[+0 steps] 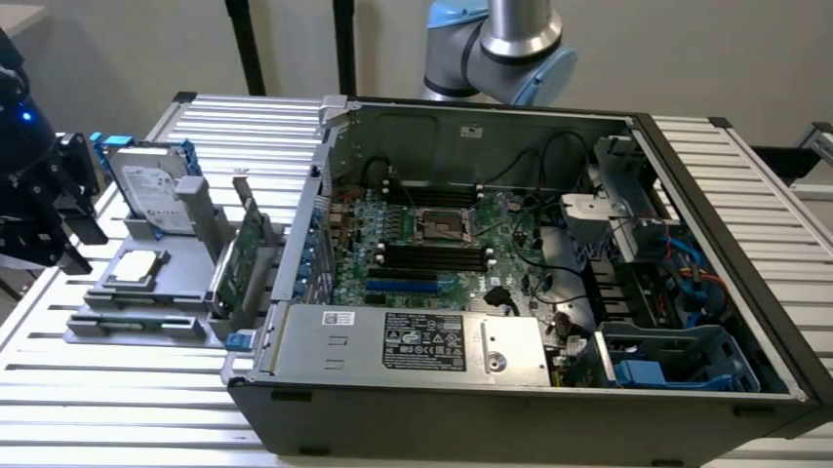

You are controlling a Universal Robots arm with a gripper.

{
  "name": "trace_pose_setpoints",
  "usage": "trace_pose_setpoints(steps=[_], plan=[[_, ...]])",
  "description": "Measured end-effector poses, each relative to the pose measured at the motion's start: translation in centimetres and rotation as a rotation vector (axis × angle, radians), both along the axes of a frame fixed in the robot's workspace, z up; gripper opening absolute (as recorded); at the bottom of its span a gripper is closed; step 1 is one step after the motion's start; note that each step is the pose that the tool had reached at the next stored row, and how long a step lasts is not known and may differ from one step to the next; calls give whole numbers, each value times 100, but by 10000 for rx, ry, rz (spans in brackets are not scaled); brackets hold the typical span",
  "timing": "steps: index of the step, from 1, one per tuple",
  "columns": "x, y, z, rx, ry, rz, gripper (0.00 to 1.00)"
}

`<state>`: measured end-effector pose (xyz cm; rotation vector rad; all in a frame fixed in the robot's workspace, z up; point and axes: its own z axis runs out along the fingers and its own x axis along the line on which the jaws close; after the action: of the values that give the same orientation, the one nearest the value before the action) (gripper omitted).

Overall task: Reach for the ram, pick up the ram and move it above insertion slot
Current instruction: 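Pick up the ram and move it above insertion slot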

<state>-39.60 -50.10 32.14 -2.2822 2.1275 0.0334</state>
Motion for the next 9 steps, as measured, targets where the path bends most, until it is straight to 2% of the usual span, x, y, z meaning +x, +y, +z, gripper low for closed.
trace_pose_setpoints(steps=[9], plan=[[-1, 14, -164, 0, 0, -1, 42]])
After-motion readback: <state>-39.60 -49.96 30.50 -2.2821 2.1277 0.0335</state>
